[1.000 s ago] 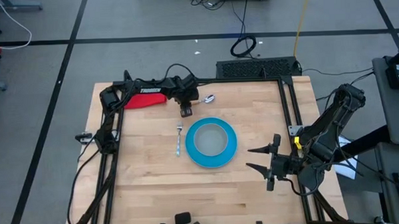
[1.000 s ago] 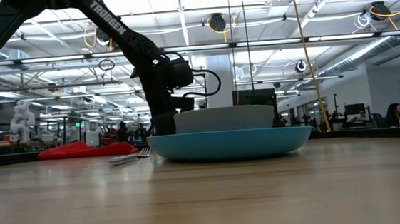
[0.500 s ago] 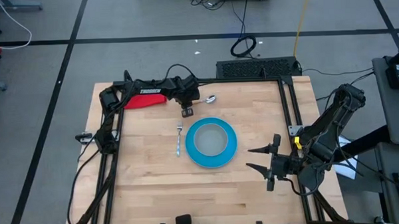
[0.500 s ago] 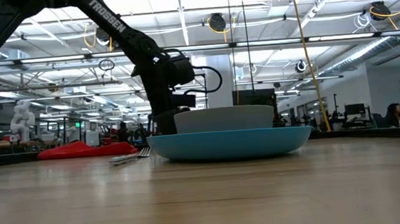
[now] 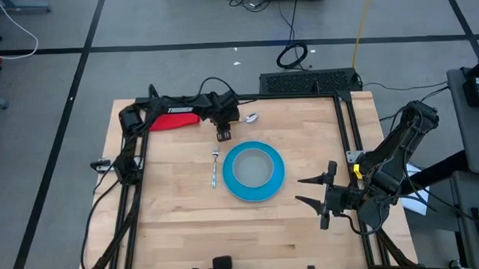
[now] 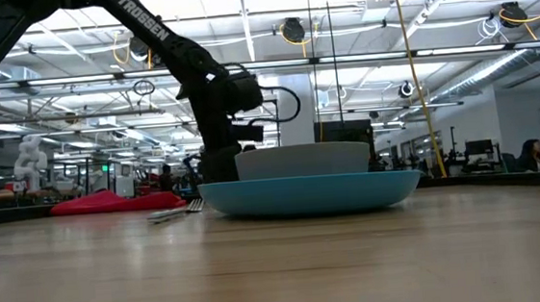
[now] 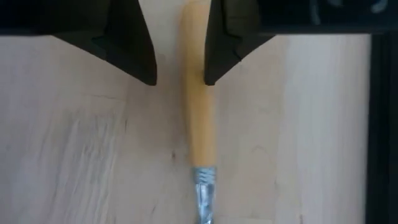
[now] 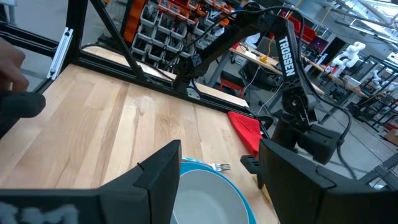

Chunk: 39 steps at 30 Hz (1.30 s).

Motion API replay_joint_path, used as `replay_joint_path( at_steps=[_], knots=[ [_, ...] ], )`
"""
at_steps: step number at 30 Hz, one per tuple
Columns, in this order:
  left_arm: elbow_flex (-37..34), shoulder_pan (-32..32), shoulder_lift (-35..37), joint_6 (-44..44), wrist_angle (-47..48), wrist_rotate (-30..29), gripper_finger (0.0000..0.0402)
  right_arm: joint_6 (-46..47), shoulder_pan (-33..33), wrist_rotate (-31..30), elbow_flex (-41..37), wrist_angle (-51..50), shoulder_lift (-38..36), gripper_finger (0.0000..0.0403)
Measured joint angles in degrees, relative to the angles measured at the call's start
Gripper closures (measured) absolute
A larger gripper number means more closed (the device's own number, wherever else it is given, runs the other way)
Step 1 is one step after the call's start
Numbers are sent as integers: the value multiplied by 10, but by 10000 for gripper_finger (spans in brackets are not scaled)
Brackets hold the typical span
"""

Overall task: Set table place
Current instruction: Put the orange spoon into the gray bowl

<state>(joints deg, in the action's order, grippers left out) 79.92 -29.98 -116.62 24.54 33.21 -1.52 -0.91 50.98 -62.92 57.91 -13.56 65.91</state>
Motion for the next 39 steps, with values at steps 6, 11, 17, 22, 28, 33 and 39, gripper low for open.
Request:
replay_joint_path(
  at_steps=[6, 11, 17, 22, 28, 33, 39],
  knots=[
    [1, -10, 6, 12, -58, 42, 254, 0, 0, 0, 0, 0, 0, 200],
    [1, -17, 2, 1, -95, 56, 254, -2, 0, 0, 0, 0, 0, 200],
    [1, -16, -3, -22, -106, 59, 254, -2, 0, 0, 0, 0, 0, 200],
    [2, -14, -28, -22, -110, 60, 254, -1, 0, 0, 0, 1, 0, 200],
    [3, -13, -38, -27, -115, 62, 254, -2, 0, 0, 0, 4, 0, 200],
    [4, -11, -43, -32, -115, 58, 262, -2, 0, 0, 0, 4, 0, 200],
    [4, -9, -44, -41, -113, 51, 330, -2, 0, 0, 0, 4, 0, 200]
  ],
)
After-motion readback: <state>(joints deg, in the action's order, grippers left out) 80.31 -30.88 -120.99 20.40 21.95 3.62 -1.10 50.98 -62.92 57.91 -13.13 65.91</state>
